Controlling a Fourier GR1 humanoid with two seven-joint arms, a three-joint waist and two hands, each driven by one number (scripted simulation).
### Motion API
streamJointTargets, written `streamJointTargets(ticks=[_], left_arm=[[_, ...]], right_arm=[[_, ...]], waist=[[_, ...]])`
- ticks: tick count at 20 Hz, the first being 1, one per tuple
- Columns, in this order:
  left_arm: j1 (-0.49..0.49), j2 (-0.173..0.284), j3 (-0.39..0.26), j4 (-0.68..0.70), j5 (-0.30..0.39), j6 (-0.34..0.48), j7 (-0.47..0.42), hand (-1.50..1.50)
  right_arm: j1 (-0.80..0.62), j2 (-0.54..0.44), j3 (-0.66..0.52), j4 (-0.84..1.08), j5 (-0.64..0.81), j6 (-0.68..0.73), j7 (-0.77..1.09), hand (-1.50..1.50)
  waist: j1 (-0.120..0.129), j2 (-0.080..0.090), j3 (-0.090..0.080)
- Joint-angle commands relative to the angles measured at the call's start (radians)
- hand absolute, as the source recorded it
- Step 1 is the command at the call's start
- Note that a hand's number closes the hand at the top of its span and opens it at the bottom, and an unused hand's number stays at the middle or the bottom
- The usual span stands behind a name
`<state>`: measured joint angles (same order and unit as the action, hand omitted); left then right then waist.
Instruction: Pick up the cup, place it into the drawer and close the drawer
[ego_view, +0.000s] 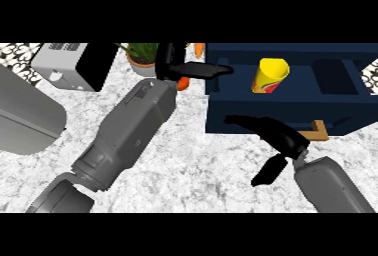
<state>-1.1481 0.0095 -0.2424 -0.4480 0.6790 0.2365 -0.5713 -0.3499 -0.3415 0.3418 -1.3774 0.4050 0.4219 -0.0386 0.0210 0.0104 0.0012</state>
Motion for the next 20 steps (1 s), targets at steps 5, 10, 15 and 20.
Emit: streamJointTargets(ticks=[5,10,15,20], left_arm=[[0.133,0.067,0.001,-0.117,0.004,-0.065,0.013,-1.5],[0.175,0.12,0.001,-0.176,0.008,-0.118,0.027,-1.5],[0.218,0.136,-0.013,-0.241,0.011,-0.124,0.068,-1.5],[0.265,0.178,-0.019,-0.274,0.012,-0.177,0.073,-1.5]], right_arm=[[-0.204,0.06,-0.04,0.522,0.132,-0.154,-0.188,1.5],[-0.346,0.04,-0.144,0.712,0.095,-0.201,-0.338,1.5],[-0.464,0.008,-0.251,0.831,0.061,-0.276,-0.367,1.5],[-0.573,-0.05,-0.317,0.898,0.032,-0.277,-0.33,1.5]], waist=[[0.063,0.0,0.001],[0.091,0.011,0.003],[0.129,0.014,0.005],[0.154,0.022,0.004]])
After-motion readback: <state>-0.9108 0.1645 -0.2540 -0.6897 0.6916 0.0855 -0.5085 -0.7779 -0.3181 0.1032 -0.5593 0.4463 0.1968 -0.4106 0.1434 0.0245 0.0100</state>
